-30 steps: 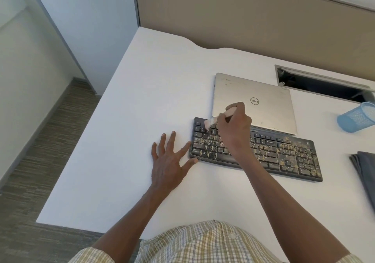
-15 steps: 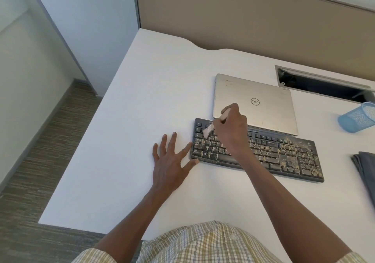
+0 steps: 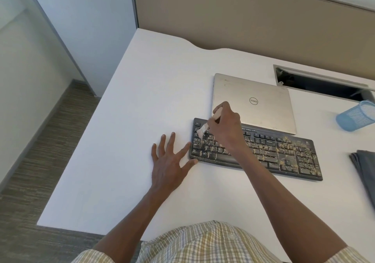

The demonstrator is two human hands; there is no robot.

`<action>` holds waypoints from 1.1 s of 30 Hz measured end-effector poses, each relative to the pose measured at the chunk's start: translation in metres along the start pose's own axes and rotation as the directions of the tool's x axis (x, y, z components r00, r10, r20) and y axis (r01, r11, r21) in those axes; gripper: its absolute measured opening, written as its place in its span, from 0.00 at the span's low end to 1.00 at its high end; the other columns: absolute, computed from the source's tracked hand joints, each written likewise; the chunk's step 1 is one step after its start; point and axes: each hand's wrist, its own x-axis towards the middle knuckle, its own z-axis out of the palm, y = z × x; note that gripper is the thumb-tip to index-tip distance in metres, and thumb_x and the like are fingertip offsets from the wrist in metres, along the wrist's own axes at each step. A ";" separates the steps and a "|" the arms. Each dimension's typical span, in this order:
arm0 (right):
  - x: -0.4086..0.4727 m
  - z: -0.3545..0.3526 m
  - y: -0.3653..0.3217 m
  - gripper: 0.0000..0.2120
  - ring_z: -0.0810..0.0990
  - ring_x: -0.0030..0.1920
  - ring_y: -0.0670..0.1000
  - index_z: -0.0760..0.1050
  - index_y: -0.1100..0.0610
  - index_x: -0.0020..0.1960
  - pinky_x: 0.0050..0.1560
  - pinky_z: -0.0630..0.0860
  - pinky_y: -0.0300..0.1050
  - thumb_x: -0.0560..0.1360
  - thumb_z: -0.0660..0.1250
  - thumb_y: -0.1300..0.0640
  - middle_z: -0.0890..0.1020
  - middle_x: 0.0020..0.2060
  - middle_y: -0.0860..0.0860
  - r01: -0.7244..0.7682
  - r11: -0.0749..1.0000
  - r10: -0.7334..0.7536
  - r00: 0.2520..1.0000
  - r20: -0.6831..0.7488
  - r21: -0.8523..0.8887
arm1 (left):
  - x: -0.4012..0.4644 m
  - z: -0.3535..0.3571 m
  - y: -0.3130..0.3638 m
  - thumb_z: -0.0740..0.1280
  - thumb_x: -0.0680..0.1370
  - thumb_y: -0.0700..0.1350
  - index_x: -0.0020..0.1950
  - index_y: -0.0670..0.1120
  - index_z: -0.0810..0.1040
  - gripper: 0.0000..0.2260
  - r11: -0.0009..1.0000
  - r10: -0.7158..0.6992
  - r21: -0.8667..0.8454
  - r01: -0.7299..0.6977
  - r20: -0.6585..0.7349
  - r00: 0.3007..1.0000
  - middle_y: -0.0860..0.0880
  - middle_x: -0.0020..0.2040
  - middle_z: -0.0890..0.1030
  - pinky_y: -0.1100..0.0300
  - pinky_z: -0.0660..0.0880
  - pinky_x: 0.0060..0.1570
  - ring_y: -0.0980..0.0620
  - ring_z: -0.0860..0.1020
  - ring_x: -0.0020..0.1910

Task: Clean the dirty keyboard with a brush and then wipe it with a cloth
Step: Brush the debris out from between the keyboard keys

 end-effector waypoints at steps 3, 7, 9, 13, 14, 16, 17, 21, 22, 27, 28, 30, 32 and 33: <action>0.001 -0.004 -0.005 0.07 0.75 0.26 0.51 0.69 0.54 0.52 0.24 0.71 0.46 0.77 0.63 0.64 0.79 0.33 0.56 0.091 0.996 -0.089 0.994 0.065 -0.020 | 0.000 0.000 0.000 0.54 0.79 0.72 0.74 0.63 0.71 0.28 1.000 0.004 0.002 -0.004 -0.002 1.000 0.44 0.82 0.58 0.35 0.51 0.77 0.39 0.50 0.82; -0.003 -0.018 0.003 0.11 0.71 0.26 0.42 0.69 0.56 0.51 0.24 0.66 0.33 0.76 0.62 0.69 0.81 0.34 0.57 0.188 0.974 -0.165 0.971 0.172 -0.128 | 0.000 0.000 0.000 0.54 0.78 0.72 0.75 0.63 0.71 0.28 1.000 0.004 0.001 -0.004 -0.003 1.000 0.45 0.82 0.58 0.35 0.51 0.77 0.40 0.50 0.82; -0.006 -0.028 0.006 0.10 0.71 0.27 0.39 0.70 0.57 0.52 0.26 0.67 0.29 0.75 0.65 0.69 0.80 0.33 0.54 0.200 0.961 -0.164 0.968 0.190 -0.191 | 0.000 0.000 0.000 0.54 0.78 0.72 0.75 0.63 0.71 0.28 1.000 0.004 0.001 -0.004 -0.001 1.000 0.45 0.82 0.58 0.35 0.51 0.77 0.39 0.50 0.82; -0.006 -0.037 0.013 0.08 0.79 0.28 0.50 0.69 0.56 0.53 0.24 0.74 0.42 0.77 0.64 0.65 0.80 0.35 0.56 0.069 0.995 -0.066 0.997 0.047 -0.067 | 0.000 0.000 0.000 0.54 0.78 0.72 0.74 0.63 0.72 0.28 1.000 0.005 -0.008 -0.005 -0.003 1.000 0.44 0.82 0.58 0.35 0.51 0.77 0.39 0.50 0.82; -0.004 -0.036 0.015 0.08 0.81 0.30 0.53 0.69 0.55 0.53 0.27 0.77 0.50 0.77 0.64 0.64 0.81 0.36 0.56 0.019 1.000 -0.020 1.000 -0.021 -0.017 | 0.000 0.000 0.000 0.53 0.78 0.72 0.74 0.63 0.72 0.28 1.000 0.004 -0.011 -0.004 -0.004 1.000 0.44 0.82 0.58 0.35 0.51 0.77 0.39 0.50 0.82; 0.000 -0.034 0.016 0.08 0.83 0.33 0.55 0.69 0.55 0.54 0.30 0.79 0.55 0.77 0.64 0.62 0.81 0.38 0.55 -0.044 0.996 0.054 0.991 -0.123 0.083 | 0.000 0.000 0.000 0.53 0.78 0.73 0.74 0.63 0.72 0.28 1.000 0.004 -0.011 -0.004 -0.007 1.000 0.44 0.82 0.58 0.35 0.51 0.77 0.39 0.51 0.82; 0.001 -0.032 0.015 0.08 0.83 0.34 0.55 0.69 0.55 0.54 0.31 0.79 0.55 0.77 0.64 0.62 0.81 0.39 0.54 -0.049 0.993 0.065 0.986 -0.153 0.106 | 0.000 0.000 0.000 0.53 0.78 0.73 0.74 0.63 0.72 0.29 1.000 0.004 -0.011 -0.004 -0.007 1.000 0.44 0.82 0.58 0.35 0.51 0.77 0.39 0.51 0.82; -0.007 -0.020 0.020 0.07 0.80 0.30 0.53 0.68 0.57 0.53 0.27 0.76 0.49 0.77 0.64 0.62 0.79 0.36 0.54 -0.044 0.999 0.042 0.990 -0.135 -0.014 | 0.000 -0.001 0.000 0.53 0.78 0.73 0.74 0.63 0.72 0.28 1.000 0.008 -0.014 -0.008 -0.011 1.000 0.44 0.82 0.59 0.35 0.52 0.76 0.39 0.52 0.81; -0.011 -0.018 0.022 0.07 0.80 0.30 0.53 0.67 0.57 0.53 0.26 0.76 0.48 0.77 0.64 0.61 0.79 0.36 0.54 -0.053 0.997 0.046 0.992 -0.119 -0.050 | 0.000 0.000 0.000 0.53 0.78 0.73 0.74 0.63 0.72 0.29 1.000 0.007 -0.017 -0.007 -0.012 1.000 0.44 0.82 0.59 0.35 0.52 0.76 0.39 0.52 0.81; -0.010 -0.021 0.023 0.08 0.81 0.33 0.52 0.68 0.58 0.54 0.28 0.75 0.45 0.77 0.64 0.62 0.79 0.38 0.53 -0.081 0.996 0.085 0.974 -0.208 0.029 | 0.000 0.000 -0.001 0.54 0.78 0.73 0.75 0.63 0.71 0.28 1.000 0.000 -0.009 0.000 0.006 1.000 0.45 0.82 0.57 0.36 0.49 0.77 0.40 0.50 0.82; -0.009 -0.020 0.022 0.07 0.80 0.33 0.52 0.68 0.58 0.55 0.27 0.73 0.43 0.77 0.63 0.62 0.78 0.38 0.52 -0.070 0.997 0.071 0.971 -0.227 0.013 | 0.000 0.000 -0.001 0.54 0.78 0.73 0.74 0.63 0.71 0.28 1.000 0.001 -0.008 -0.001 0.006 1.000 0.45 0.82 0.57 0.37 0.49 0.77 0.40 0.50 0.82; -0.009 -0.016 0.023 0.07 0.80 0.33 0.53 0.67 0.58 0.54 0.27 0.75 0.46 0.77 0.63 0.62 0.77 0.37 0.52 -0.075 0.997 0.068 0.979 -0.193 -0.029 | 0.000 0.000 -0.001 0.54 0.78 0.73 0.74 0.63 0.71 0.28 1.000 0.002 -0.012 -0.002 0.005 1.000 0.45 0.82 0.58 0.36 0.49 0.77 0.40 0.50 0.82; -0.007 -0.017 0.022 0.08 0.82 0.33 0.54 0.67 0.59 0.53 0.30 0.78 0.51 0.76 0.64 0.61 0.78 0.37 0.52 -0.102 0.993 0.094 0.987 -0.132 -0.055 | 0.000 0.000 0.000 0.53 0.78 0.73 0.74 0.63 0.71 0.28 1.000 -0.001 -0.018 0.001 0.005 1.000 0.45 0.82 0.57 0.36 0.49 0.77 0.40 0.50 0.82; -0.005 -0.018 0.021 0.08 0.82 0.33 0.54 0.67 0.59 0.53 0.31 0.79 0.52 0.76 0.65 0.62 0.78 0.37 0.53 -0.112 0.993 0.106 0.987 -0.122 -0.044 | 0.000 0.000 0.000 0.53 0.78 0.73 0.74 0.63 0.71 0.28 1.000 -0.003 -0.020 0.004 0.005 1.000 0.45 0.82 0.57 0.37 0.49 0.77 0.40 0.50 0.82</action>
